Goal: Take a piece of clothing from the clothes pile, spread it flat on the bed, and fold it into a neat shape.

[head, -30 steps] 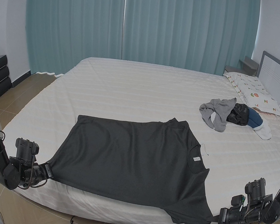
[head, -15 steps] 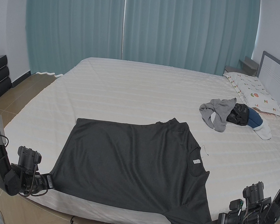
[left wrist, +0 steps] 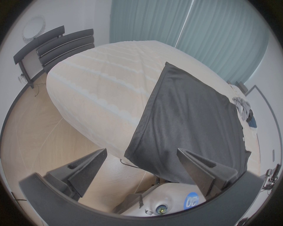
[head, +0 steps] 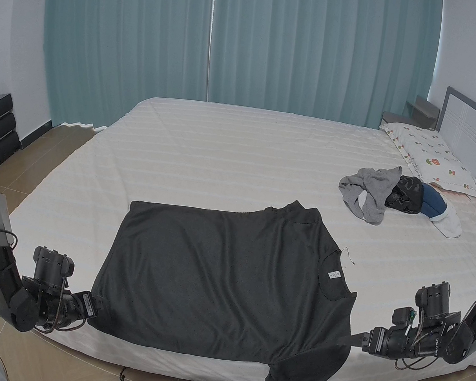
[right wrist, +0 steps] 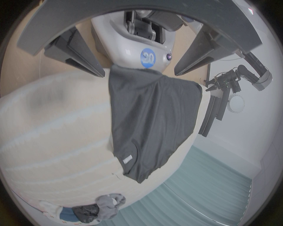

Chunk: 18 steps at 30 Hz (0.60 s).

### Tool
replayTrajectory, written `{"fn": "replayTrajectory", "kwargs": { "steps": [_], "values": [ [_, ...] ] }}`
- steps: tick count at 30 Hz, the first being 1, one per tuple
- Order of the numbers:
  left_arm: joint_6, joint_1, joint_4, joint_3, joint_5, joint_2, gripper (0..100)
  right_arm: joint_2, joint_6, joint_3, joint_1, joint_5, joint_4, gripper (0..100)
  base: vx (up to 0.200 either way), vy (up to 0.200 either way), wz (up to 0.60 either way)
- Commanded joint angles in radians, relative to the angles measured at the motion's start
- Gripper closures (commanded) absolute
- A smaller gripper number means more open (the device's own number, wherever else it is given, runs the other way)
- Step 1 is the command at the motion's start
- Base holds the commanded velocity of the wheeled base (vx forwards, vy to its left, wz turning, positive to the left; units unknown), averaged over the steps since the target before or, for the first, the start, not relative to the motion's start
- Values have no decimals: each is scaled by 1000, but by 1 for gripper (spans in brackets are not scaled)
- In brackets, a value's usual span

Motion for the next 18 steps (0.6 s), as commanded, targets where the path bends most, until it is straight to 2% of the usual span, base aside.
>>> {"fn": "replayTrajectory", "kwargs": {
  "steps": [1, 8, 18],
  "values": [
    [-50, 22, -1, -46, -10, -8, 0, 102, -4, -89, -4, -1, -2, 0, 0, 0, 0],
    [-64, 62, 8, -78, -75, 1, 0, 186, -44, -107, -22, 7, -16, 0, 0, 0, 0],
    [-117, 62, 10, -101, -118, 36, 0, 224, -70, -136, -43, 12, -32, 0, 0, 0, 0]
  ]
}}
